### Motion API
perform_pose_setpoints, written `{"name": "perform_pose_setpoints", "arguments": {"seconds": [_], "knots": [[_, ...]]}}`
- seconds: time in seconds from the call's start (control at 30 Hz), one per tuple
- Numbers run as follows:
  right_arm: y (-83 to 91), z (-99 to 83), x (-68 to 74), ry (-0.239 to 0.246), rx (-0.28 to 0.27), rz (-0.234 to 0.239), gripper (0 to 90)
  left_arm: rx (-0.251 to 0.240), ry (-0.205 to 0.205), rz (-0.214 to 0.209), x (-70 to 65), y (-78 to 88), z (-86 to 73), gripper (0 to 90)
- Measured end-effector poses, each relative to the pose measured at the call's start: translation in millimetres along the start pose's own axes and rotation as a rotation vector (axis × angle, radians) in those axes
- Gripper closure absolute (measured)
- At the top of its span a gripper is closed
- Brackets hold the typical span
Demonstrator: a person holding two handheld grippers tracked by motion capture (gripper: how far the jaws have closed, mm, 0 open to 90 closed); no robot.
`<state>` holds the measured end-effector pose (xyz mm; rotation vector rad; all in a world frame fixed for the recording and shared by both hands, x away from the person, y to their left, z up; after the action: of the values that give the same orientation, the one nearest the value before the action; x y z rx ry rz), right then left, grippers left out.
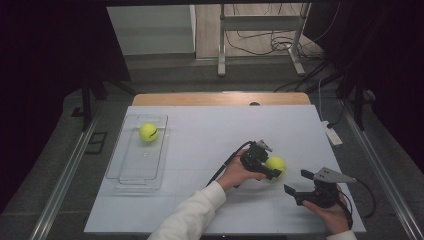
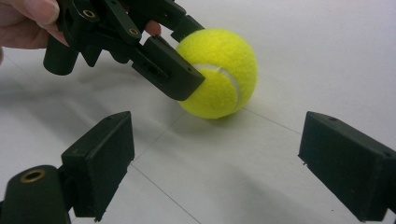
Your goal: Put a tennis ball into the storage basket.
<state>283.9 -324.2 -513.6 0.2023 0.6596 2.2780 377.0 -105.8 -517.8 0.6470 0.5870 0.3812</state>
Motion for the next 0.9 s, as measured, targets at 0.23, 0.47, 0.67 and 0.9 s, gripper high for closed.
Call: {"name": "perform_pose_setpoints", "arguments": {"seconds": [0.23,0.47,0.67,0.9], "knots": [[0.2,0.2,0.1,0.001,-0.002,-0.001,10.7,0.006,-0.002,-0.01,1.6,0.2,0.9,28.1],[0.5,0.2,-0.1,0.0,-0.003,-0.002,10.7,0.012,-0.008,-0.015,2.9,1.3,1.2,29.0],[0.7,0.1,-0.3,0.0,-0.005,-0.003,10.7,0.008,0.001,-0.021,5.0,3.2,1.2,29.4],[0.8,0.0,-0.5,0.0,-0.004,-0.005,10.7,0.005,0.003,-0.017,8.0,8.5,1.2,29.5]]}}
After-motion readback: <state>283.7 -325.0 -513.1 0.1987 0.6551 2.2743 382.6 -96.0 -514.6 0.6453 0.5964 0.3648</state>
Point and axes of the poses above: each handheld gripper's, and its own axes: y roughly backward along the jaws, z roughly out of its top, x roughly to its left, the point moved 1 cm from there along -y, roughly forward along the jaws, and after that the axes turned 8 degrees about y, right-handed, at the moved point
